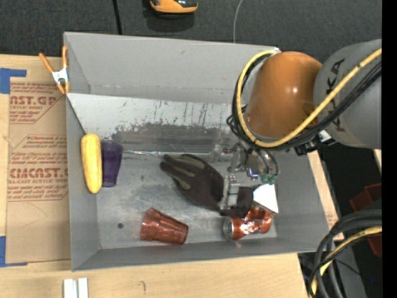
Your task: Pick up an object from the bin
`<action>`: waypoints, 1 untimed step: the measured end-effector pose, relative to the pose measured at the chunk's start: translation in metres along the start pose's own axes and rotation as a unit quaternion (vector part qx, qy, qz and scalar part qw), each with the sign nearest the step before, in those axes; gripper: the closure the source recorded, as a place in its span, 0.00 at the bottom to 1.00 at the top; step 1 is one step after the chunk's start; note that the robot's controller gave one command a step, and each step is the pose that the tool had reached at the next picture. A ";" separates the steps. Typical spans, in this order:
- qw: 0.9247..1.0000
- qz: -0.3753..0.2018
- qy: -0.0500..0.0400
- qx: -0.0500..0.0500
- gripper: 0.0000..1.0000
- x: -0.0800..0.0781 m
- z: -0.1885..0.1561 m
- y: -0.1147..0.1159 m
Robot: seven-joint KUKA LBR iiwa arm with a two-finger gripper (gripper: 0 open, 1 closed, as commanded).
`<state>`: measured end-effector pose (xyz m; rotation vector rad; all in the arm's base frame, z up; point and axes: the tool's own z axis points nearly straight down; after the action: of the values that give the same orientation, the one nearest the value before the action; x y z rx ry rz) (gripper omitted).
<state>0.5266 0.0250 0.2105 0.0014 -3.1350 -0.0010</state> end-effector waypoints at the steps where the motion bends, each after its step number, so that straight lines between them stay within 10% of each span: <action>1: 1.000 0.000 -0.004 0.000 0.00 -0.002 -0.005 0.000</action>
Offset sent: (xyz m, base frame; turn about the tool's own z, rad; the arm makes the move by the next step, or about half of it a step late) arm 0.0204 -0.0217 -0.0935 0.1437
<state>0.5282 0.0251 0.2151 0.0012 -3.1431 -0.0018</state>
